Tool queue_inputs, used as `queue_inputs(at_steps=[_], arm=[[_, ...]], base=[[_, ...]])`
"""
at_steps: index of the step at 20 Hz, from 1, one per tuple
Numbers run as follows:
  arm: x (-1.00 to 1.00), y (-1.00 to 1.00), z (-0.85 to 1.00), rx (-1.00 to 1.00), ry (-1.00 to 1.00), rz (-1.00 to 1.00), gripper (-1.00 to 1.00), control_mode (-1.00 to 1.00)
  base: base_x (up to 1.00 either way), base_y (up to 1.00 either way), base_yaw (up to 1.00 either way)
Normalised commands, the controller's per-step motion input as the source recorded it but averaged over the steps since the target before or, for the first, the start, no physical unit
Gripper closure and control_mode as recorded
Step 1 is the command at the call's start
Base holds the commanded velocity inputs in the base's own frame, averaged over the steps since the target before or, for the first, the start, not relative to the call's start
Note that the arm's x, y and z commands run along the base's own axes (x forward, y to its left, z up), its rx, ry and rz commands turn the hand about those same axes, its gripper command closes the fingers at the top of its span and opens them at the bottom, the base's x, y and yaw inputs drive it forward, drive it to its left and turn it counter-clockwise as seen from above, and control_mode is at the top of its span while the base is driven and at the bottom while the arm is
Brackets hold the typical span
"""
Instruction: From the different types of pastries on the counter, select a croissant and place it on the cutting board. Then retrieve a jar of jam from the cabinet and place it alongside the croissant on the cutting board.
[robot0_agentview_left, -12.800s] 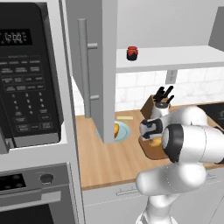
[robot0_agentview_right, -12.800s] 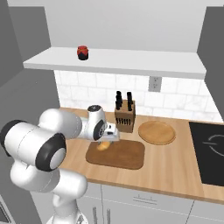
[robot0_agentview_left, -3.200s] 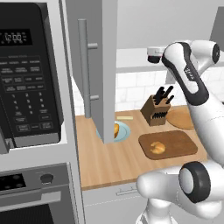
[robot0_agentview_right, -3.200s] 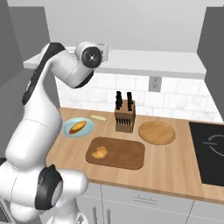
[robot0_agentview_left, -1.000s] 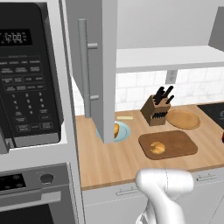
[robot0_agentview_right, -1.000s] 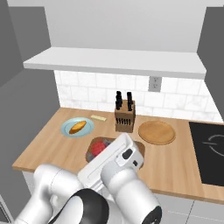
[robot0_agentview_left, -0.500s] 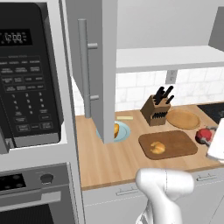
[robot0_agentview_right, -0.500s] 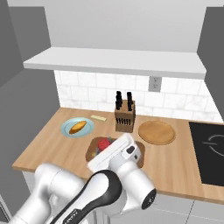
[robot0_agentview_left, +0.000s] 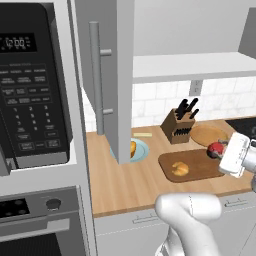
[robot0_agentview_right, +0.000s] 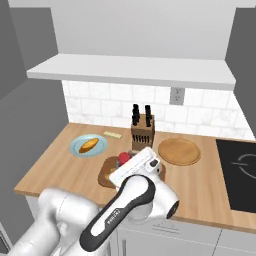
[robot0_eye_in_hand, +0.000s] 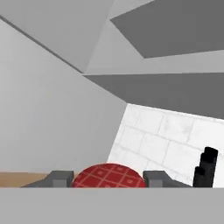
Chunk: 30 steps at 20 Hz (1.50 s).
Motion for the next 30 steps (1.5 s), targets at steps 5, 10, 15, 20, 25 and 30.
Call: queue_inputs(at_steps=[5, 10, 15, 20, 25, 30], arm=[[0.05, -0.85, -0.47, 0.0, 0.0, 0.41, 1.0, -1.0], [0.23, -0.01, -0.21, 0.01, 0.0, 0.04, 1.0, -1.0], [0.54, 0.12, -0.67, 0.02, -0.01, 0.0, 1.0, -1.0], [0.3, 0.1, -0.72, 0.0, -0.03, 0.0, 1.0, -1.0], [0.25, 0.05, -0.04, 0.0, 0.0, 0.0, 1.0, -1.0], [0.02, 0.0, -0.21, 0.0, -0.01, 0.0, 1.0, -1.0]], base=[[0.0, 0.0, 0.0], [0.0, 0.0, 0.0], [0.0, 0.0, 0.0], [0.0, 0.0, 0.0], [0.0, 0.0, 0.0], [0.0, 0.0, 0.0]])
